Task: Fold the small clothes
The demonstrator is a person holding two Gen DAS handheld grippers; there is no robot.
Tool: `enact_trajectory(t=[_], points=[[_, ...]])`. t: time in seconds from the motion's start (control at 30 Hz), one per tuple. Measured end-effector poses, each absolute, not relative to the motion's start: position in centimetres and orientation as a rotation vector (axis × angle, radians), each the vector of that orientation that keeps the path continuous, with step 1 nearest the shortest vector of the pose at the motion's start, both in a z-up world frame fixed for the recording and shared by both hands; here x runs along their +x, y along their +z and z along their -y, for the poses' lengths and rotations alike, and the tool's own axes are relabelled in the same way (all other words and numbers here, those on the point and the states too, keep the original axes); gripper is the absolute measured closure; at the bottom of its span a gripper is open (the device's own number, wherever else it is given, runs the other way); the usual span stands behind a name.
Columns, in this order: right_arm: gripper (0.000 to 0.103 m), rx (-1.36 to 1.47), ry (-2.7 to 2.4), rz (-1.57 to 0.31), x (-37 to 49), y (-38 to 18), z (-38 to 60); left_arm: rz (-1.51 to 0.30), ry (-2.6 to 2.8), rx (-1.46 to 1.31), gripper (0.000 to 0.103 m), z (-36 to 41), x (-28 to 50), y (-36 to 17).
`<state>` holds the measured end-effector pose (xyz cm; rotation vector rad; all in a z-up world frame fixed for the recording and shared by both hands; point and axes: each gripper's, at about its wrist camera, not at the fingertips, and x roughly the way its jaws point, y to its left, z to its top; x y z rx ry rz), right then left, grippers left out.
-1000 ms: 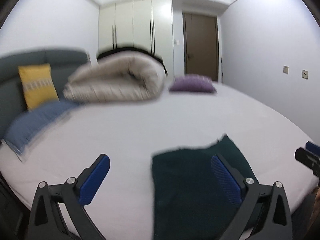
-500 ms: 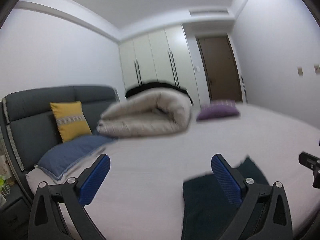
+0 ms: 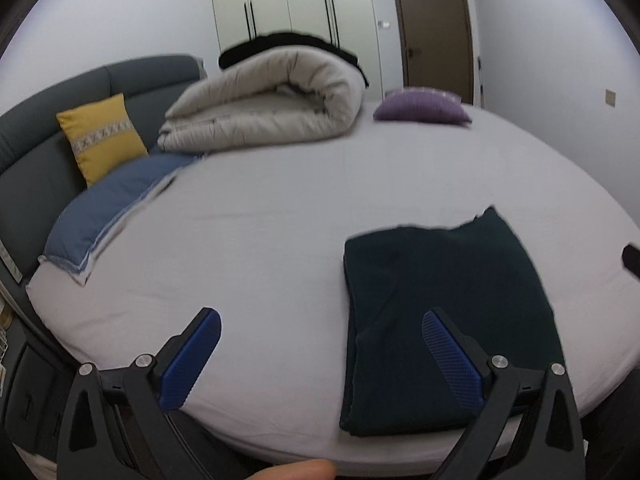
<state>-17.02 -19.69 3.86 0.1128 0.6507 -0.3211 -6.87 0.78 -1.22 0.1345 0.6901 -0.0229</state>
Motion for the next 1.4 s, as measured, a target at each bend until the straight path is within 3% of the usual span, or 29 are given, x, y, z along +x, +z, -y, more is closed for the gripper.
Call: enact_trajectory(t=[0.33,1.4], points=[[0.000,0.125,-0.307,-0.779,-14.8,2.2,18.9,-0.786,-0.045,0.072,0.000,-1.8,-6.0,-2.8],[0.000,0.111,-0.295,-0.814,-13.8,0.7,18.1,-0.788,-0.063,0.095,0.000,-2.4,-5.7,-2.3]])
